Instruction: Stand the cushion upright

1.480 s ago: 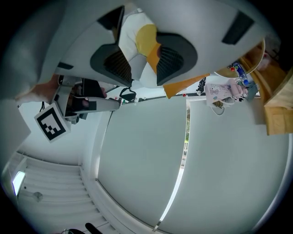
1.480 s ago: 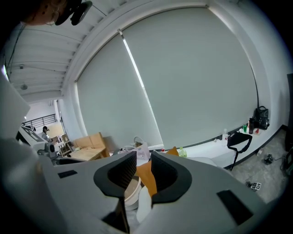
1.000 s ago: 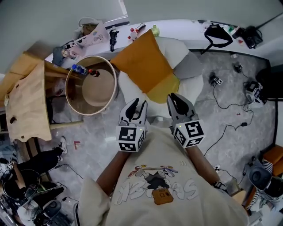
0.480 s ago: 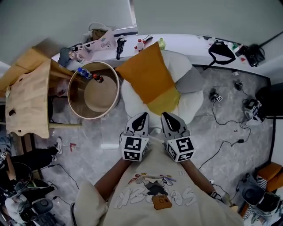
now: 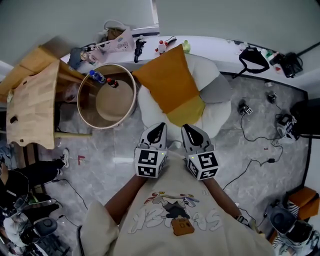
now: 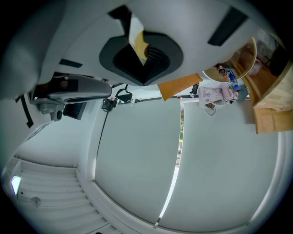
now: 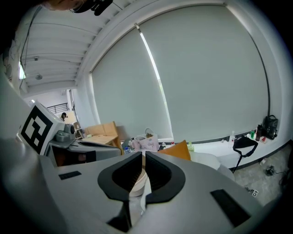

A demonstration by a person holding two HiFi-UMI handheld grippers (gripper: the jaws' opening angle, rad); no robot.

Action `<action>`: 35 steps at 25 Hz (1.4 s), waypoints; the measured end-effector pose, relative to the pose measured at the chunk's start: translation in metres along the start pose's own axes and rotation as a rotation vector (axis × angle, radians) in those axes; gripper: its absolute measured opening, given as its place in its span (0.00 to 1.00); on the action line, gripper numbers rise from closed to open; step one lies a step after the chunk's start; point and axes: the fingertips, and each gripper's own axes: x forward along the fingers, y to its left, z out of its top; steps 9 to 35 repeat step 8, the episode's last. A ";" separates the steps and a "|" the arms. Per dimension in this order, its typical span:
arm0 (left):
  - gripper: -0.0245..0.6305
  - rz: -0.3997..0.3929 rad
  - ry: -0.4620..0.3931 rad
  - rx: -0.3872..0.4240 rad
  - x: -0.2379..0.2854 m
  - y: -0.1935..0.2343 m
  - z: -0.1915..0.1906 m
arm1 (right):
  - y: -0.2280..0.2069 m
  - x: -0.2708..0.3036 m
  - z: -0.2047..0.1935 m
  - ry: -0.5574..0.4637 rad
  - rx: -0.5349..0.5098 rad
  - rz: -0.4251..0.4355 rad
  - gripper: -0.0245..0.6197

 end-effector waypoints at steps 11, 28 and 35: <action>0.05 0.014 -0.006 0.002 0.014 0.001 0.004 | -0.011 0.001 0.001 -0.007 -0.039 0.002 0.10; 0.05 0.014 -0.006 0.002 0.014 0.001 0.004 | -0.011 0.001 0.001 -0.007 -0.039 0.002 0.10; 0.05 0.014 -0.006 0.002 0.014 0.001 0.004 | -0.011 0.001 0.001 -0.007 -0.039 0.002 0.10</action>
